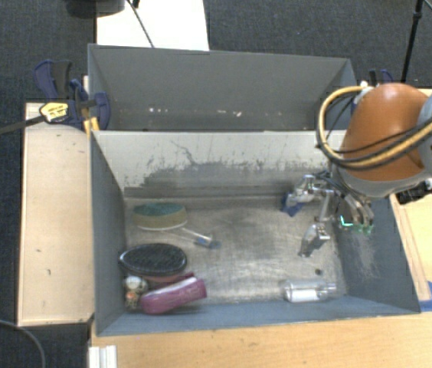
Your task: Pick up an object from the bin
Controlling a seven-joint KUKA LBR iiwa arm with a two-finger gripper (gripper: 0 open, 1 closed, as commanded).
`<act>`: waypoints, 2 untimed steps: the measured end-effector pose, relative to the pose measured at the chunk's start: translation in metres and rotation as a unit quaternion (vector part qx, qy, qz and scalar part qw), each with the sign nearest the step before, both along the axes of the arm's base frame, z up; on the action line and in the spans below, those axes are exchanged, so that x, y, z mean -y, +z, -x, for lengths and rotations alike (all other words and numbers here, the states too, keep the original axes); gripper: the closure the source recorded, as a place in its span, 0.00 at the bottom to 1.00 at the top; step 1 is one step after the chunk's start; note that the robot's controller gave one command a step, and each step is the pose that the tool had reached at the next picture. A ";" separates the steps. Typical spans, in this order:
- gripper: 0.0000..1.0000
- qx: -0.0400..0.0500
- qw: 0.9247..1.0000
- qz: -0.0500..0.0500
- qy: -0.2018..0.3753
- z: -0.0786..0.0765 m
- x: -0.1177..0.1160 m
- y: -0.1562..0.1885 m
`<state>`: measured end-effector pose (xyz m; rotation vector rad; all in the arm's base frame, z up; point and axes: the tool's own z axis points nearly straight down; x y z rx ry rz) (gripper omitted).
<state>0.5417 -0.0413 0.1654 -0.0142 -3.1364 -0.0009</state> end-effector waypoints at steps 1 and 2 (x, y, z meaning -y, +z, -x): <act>0.00 0.004 0.999 -0.002 -0.033 -0.039 -0.072 -0.031; 0.00 0.006 0.999 -0.001 0.034 -0.044 -0.117 -0.033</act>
Offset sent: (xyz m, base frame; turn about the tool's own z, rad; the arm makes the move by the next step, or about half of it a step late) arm 0.0381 0.0669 -0.0302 0.0717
